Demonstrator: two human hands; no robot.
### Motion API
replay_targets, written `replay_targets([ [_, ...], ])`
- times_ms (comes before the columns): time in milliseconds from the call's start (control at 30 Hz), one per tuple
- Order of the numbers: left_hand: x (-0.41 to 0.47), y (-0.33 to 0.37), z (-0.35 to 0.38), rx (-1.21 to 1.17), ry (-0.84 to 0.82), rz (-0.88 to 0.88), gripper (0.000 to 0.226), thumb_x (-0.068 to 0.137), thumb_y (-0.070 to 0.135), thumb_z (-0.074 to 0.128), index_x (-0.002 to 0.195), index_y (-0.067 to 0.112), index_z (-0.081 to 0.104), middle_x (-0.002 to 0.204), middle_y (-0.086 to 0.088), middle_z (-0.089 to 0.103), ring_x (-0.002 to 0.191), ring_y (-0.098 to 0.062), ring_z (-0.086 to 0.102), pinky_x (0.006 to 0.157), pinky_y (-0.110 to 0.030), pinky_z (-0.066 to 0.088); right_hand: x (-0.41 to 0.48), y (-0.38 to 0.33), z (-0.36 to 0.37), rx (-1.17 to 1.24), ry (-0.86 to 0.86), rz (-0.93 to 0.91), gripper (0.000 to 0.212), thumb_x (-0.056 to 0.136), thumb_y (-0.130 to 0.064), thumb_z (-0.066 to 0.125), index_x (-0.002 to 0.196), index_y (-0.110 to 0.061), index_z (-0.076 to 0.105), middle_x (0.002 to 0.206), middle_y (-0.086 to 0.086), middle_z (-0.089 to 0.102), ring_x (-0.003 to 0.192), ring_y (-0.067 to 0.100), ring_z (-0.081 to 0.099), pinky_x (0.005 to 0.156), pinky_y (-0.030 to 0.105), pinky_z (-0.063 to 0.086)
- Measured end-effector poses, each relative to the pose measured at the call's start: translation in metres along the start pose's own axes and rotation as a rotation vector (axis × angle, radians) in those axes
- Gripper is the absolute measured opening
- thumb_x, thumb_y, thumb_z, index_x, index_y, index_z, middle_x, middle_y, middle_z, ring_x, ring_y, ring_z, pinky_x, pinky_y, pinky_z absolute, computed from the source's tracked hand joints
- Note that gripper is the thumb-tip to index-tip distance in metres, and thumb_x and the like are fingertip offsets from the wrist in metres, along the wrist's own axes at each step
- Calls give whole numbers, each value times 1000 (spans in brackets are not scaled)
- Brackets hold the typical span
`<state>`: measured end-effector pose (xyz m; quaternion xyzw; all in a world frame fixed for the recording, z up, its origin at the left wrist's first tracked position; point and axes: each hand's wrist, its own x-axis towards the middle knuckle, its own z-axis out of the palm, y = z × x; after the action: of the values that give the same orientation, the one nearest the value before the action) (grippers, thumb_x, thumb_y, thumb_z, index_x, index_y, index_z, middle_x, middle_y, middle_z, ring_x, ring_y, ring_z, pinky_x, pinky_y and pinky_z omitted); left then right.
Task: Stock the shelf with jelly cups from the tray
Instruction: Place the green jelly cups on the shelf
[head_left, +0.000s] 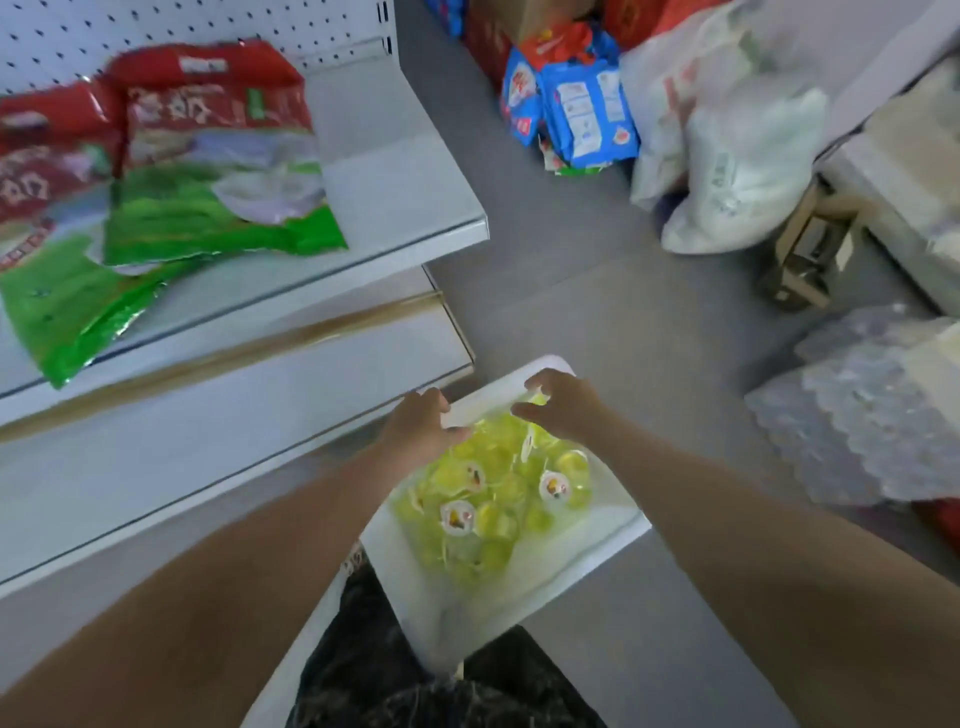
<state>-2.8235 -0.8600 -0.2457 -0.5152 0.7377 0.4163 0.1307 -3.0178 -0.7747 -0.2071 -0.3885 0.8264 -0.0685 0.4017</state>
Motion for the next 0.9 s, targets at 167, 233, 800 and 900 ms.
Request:
replay_targets([
  [167, 26, -41, 59, -49, -106, -89, 60, 78, 46, 76, 123, 13, 55, 124, -9, 58, 116, -25, 54, 92, -32, 42, 28, 39, 47, 87, -92, 151, 46, 86, -41, 71, 126, -21, 60, 117, 6, 67, 111, 17, 61, 80, 17, 35],
  [233, 38, -51, 76, -48, -118, -116, 63, 77, 49, 76, 125, 13, 55, 124, -9, 57, 118, -26, 53, 94, -34, 42, 41, 49, 61, 108, -76, 185, 46, 84, -40, 73, 124, -21, 61, 115, 4, 68, 113, 17, 60, 83, 20, 38],
  [800, 77, -92, 132, -9, -80, -131, 59, 70, 44, 82, 121, 27, 57, 108, -5, 61, 101, -25, 59, 81, -37, 51, 100, 92, 133, 43, -115, 333, 75, 74, -48, 80, 136, -16, 53, 135, 11, 51, 128, 31, 47, 102, 42, 45],
  [900, 80, -91, 131, -13, -98, -155, 57, 70, 45, 82, 119, 27, 58, 108, -3, 60, 101, -23, 58, 76, -34, 49, 96, 99, 137, 118, -128, 388, 77, 74, -44, 82, 137, -12, 52, 133, 9, 55, 125, 29, 51, 98, 39, 47],
])
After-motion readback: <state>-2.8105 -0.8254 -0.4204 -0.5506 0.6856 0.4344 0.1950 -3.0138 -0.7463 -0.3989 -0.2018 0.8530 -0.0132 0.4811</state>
